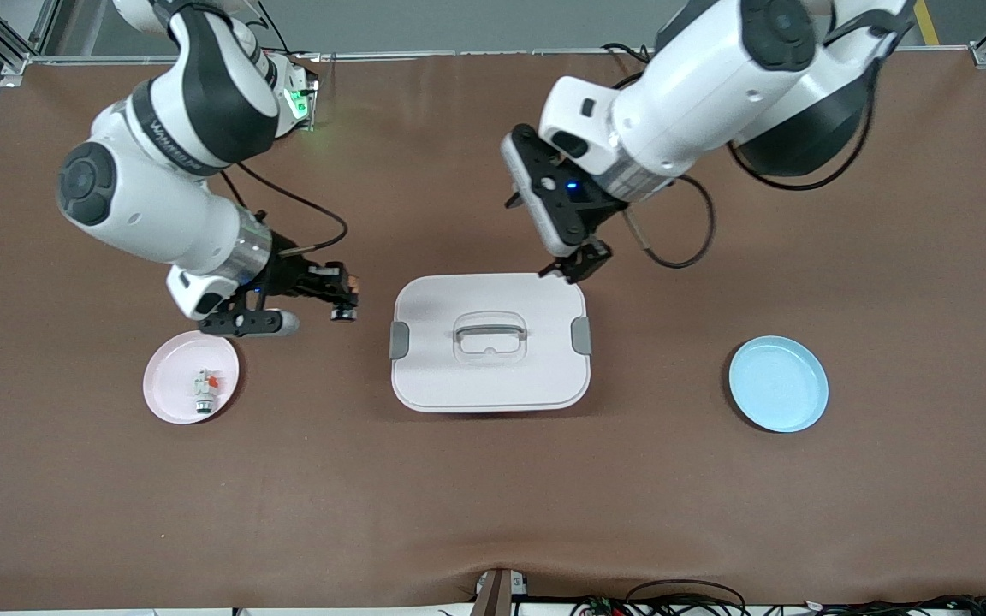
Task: Transfer orange switch to right arm and place
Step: 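Open the left gripper and withdraw it while the right gripper carries the switch, then lower the orange switch onto the white plate with the right gripper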
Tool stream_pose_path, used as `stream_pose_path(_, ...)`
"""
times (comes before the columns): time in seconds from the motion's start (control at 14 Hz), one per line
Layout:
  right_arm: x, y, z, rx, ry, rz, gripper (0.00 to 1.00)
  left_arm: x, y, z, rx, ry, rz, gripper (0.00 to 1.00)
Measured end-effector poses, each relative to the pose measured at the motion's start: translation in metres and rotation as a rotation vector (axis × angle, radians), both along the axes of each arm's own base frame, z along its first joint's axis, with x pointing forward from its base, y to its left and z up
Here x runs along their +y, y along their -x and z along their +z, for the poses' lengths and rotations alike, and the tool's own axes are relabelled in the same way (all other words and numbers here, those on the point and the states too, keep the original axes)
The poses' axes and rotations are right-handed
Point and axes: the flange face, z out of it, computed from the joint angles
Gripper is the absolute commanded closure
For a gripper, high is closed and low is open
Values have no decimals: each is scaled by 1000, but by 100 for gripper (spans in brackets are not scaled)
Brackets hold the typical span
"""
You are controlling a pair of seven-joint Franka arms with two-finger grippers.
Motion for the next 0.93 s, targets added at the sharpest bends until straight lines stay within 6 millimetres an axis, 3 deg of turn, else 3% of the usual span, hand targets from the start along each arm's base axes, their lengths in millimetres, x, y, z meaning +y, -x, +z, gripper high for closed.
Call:
stream_pose_path(0.21, -55, -13, -5, -26, 72, 102, 100, 59, -9, 25, 17, -59, 69, 0)
stream_pose_path(0.43, -100, -22, -8, -49, 142, 184, 100, 106, -19, 35, 72, -95, 205, 0)
stream_pose_path(0.64, -131, -26, -15, -57, 185, 254, 100, 128, -27, 27, 142, -162, 451, 0)
stream_pose_path(0.93, -185, -30, -36, -88, 206, 318, 100, 136, -25, 10, 177, -304, 622, 0)
